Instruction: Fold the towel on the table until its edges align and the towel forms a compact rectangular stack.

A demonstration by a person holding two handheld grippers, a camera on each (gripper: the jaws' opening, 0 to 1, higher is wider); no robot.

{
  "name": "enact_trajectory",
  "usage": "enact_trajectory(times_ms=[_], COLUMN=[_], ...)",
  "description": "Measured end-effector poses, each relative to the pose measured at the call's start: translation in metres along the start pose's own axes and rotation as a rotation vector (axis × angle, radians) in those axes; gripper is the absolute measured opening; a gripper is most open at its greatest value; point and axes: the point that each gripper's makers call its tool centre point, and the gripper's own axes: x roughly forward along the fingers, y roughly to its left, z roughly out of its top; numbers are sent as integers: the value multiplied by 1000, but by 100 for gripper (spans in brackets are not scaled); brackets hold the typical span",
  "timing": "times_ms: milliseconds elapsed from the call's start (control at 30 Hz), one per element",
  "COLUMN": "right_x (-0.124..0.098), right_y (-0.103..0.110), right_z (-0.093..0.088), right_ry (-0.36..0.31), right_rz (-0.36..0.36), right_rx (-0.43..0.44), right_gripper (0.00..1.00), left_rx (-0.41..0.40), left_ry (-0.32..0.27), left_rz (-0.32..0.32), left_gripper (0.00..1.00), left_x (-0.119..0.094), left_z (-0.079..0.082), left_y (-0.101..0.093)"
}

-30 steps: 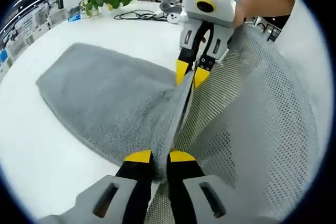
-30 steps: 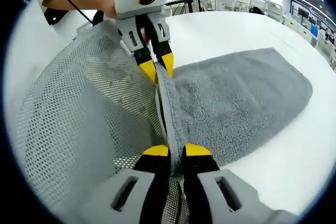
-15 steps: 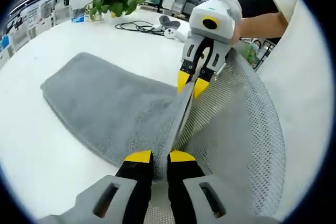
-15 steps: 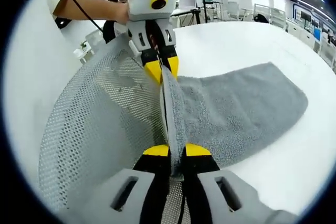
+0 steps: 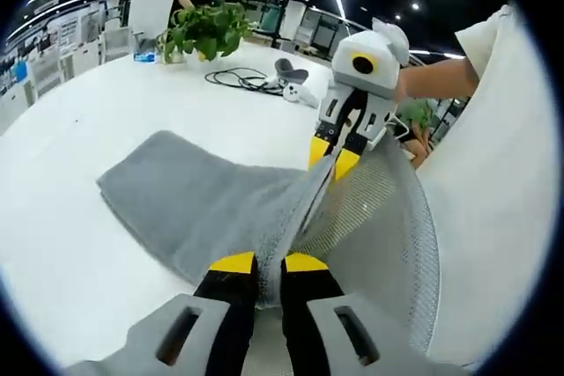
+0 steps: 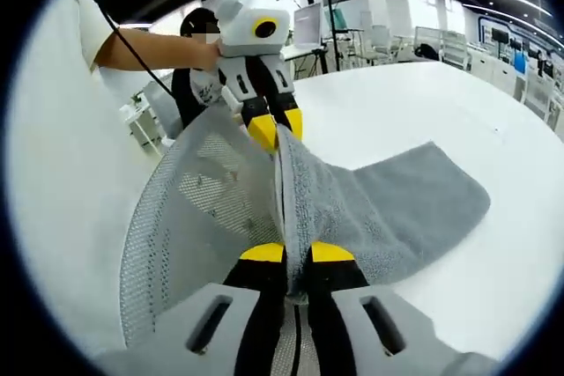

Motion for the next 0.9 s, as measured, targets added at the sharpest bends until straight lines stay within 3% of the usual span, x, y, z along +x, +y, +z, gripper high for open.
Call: enact_trajectory(times_ms=[100, 233, 433, 600, 900], right_x=[-6, -16, -25, -30, -37], right_y=[-5, -7, -16, -37, -72], right_z=[7, 23, 41, 53, 68], right_ry=[-16, -55, -91, -118, -123], right_rz=[-14, -23, -63, -137, -279], right_rx=[11, 30, 30, 36, -33], right_gripper=[5, 5, 5, 5, 5], left_rx=[-4, -3, -12, 37, 85], left_ry=[-31, -114, -170, -211, -260], left_rz=[12, 51, 85, 165, 237], left_gripper=[9, 9, 9, 9, 9], left_x=[-3, -12, -19, -17, -16], left_z=[10, 35, 54, 68, 87], left_y=[3, 11, 23, 44, 67])
